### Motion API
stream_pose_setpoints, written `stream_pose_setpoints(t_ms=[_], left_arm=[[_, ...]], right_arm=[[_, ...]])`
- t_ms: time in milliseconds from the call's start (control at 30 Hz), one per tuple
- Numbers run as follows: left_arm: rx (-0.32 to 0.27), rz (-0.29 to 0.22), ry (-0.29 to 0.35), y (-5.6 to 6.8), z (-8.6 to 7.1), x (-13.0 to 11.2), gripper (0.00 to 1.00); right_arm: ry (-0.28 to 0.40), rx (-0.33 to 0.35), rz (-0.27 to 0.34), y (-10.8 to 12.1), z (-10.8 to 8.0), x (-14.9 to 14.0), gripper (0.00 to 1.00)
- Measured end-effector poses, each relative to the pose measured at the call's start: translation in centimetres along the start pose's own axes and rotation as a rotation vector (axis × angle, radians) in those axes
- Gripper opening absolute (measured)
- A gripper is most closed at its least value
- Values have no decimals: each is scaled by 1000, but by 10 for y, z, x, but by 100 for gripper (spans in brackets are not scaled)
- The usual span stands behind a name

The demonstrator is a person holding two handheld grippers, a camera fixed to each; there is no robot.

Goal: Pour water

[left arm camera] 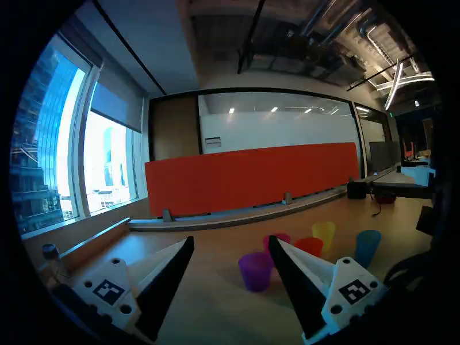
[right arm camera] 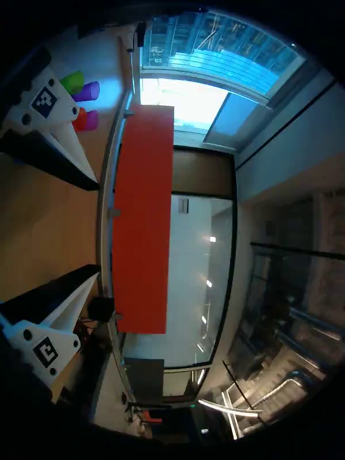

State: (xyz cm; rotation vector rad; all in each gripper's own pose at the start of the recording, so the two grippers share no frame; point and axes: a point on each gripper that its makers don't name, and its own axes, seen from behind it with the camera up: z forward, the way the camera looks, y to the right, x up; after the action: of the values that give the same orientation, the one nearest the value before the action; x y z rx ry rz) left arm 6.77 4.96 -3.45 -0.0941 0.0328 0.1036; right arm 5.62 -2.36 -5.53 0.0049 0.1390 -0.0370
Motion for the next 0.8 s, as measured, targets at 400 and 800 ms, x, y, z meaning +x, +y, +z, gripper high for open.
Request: stream_pose_setpoints(t_ms=[400,800], left_arm=[[63,29,0,-7,12,-8,96],[72,6,-5,-11,17,-32,96]], right_arm=[[3,-13,34,8,5,0,99],[2,-13,72,5,6,-2,99]])
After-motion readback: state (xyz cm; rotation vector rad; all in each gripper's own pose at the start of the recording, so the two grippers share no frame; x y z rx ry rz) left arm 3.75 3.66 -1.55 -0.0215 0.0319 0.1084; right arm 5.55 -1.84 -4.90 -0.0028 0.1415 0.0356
